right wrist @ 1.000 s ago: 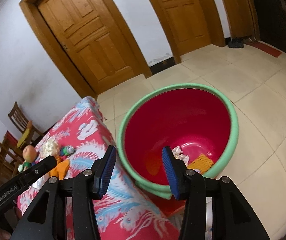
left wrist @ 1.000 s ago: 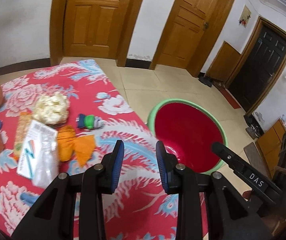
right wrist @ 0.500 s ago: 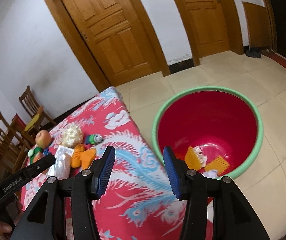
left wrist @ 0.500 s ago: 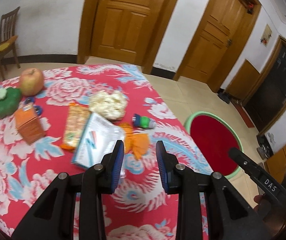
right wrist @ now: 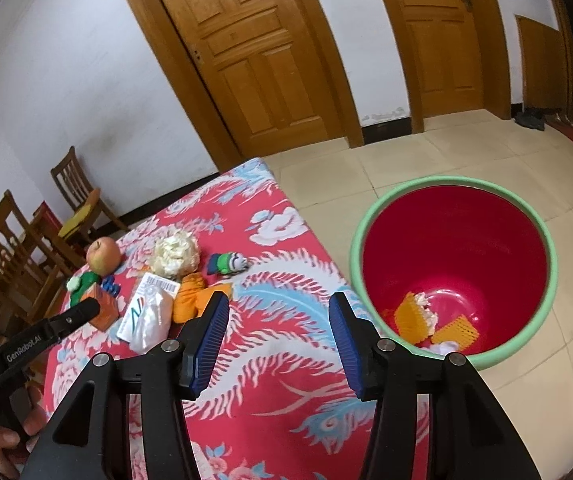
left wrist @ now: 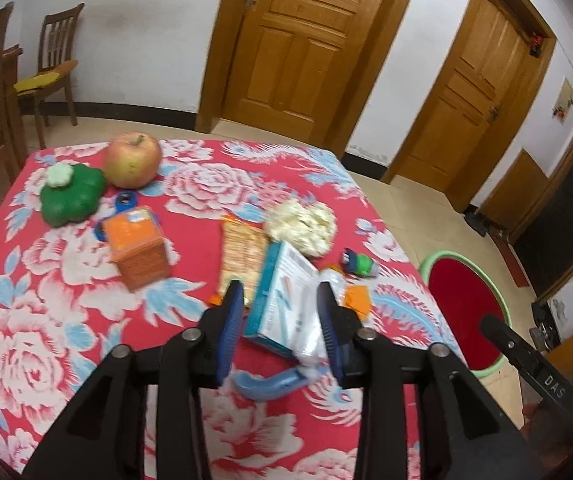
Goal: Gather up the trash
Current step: 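Move the left tool toward the white packet while the right tool approaches the orange cloth, then grasp the orange box with the left tool while the right tool grasps the green-and-purple toy figure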
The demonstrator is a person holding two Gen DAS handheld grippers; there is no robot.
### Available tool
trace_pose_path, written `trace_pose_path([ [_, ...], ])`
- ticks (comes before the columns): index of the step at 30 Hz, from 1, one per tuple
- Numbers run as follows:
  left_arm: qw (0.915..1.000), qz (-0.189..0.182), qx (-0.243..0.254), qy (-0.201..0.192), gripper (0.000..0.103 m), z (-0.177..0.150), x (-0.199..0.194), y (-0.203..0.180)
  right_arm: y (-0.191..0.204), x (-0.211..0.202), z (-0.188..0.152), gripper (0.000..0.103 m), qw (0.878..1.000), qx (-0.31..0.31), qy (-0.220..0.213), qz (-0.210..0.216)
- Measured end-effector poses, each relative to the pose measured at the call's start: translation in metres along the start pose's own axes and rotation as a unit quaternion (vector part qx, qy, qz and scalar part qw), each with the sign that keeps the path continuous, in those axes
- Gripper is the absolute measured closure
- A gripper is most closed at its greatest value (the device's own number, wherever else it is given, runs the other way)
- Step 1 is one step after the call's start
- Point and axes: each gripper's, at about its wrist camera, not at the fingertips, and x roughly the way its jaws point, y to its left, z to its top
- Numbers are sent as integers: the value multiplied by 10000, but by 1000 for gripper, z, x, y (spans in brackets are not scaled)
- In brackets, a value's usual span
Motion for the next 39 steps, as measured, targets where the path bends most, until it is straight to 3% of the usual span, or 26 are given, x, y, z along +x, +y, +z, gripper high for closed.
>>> trace_pose_path([
  [9,9984,423,-352,-117,51,11,3,37,18,13,1,49,9997,-183,117,81],
  [20,9933,967,-611,-167,51,20,26,65,36,41,11,48,9987,-421,285,84],
  [23,9925,1015,-664,-115,51,20,34,69,39,52,14,40,9983,-464,355,81],
  [29,9905,1158,-728,-123,51,22,47,76,42,75,21,40,9975,-501,500,45],
  [39,9914,1095,-710,-103,50,24,63,78,48,109,27,40,9953,-606,760,21],
])
